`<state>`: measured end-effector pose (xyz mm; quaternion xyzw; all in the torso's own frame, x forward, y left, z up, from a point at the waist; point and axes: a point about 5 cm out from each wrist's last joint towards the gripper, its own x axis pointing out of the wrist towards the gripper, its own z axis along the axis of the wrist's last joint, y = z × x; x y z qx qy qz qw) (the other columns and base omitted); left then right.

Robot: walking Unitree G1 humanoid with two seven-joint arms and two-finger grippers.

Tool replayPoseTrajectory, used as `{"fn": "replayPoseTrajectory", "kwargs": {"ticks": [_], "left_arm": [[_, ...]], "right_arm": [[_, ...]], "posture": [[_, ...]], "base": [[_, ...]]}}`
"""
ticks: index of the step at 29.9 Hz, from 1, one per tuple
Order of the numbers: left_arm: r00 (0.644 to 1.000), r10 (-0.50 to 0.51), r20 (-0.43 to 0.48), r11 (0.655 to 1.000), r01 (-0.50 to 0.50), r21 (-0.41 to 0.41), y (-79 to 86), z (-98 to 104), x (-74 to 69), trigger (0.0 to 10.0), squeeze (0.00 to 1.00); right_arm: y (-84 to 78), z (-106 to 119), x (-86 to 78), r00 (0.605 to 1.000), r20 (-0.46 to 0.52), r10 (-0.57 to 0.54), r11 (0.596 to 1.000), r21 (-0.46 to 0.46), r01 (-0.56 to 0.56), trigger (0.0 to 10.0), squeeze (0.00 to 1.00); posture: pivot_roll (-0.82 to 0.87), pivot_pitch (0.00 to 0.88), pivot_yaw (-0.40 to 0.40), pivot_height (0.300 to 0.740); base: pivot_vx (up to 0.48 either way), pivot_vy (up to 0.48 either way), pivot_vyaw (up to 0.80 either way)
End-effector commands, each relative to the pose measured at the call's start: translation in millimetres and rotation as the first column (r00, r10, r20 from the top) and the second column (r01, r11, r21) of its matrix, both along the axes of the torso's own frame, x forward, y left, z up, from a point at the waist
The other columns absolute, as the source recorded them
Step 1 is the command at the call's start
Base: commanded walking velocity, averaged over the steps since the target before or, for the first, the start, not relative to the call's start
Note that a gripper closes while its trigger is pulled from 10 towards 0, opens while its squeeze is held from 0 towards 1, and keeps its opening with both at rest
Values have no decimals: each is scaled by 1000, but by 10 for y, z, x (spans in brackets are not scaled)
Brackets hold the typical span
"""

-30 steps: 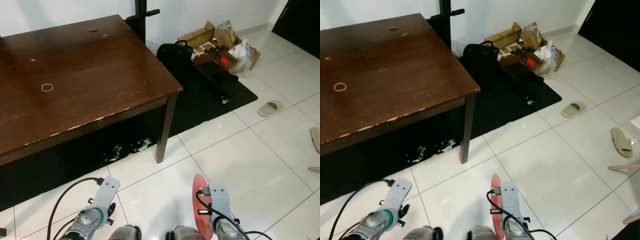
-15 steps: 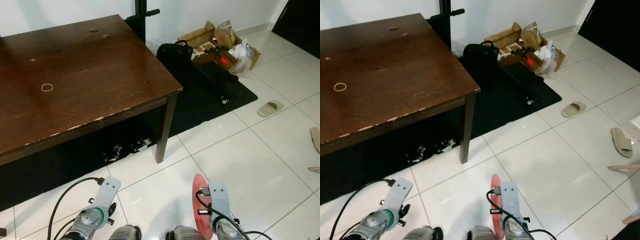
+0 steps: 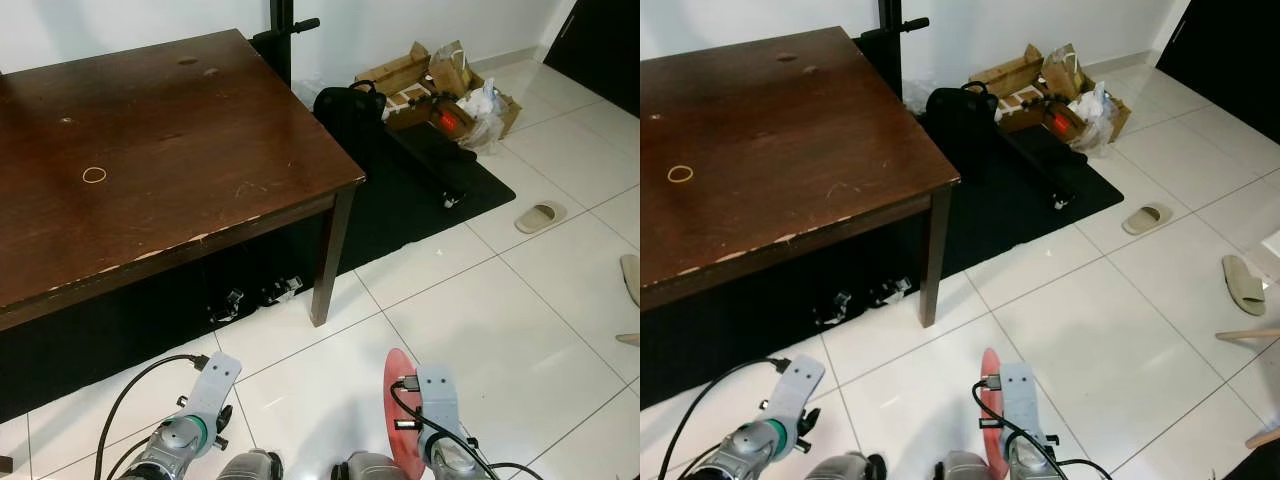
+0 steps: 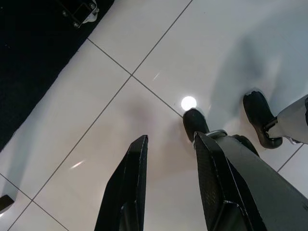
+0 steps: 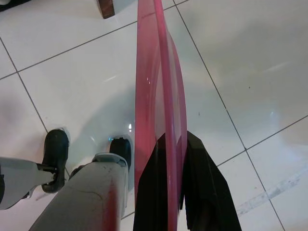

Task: Setting the table

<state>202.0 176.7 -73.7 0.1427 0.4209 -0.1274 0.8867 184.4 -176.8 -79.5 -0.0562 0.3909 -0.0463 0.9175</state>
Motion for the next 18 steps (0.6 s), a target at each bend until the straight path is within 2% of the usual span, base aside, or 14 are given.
{"fn": "replayPoseTrajectory", "kwargs": {"ticks": [1,18], "left_arm": [[1000,-5,-13,1000,5,-1,-4,-22,-41,10000,0],[1000,-2,-23,1000,2,-3,-10,-38,-68,10000,0]], "right_arm": [[5,-23,-47,1000,-12,-11,1000,4,11,10000,0],[-18,-18,-41,1000,-9,-15,1000,2,15,10000,0]], "posture": [[-88,0,32,740],[-93,0,29,740]], "base": [[0,0,0],[0,0,0]]}}
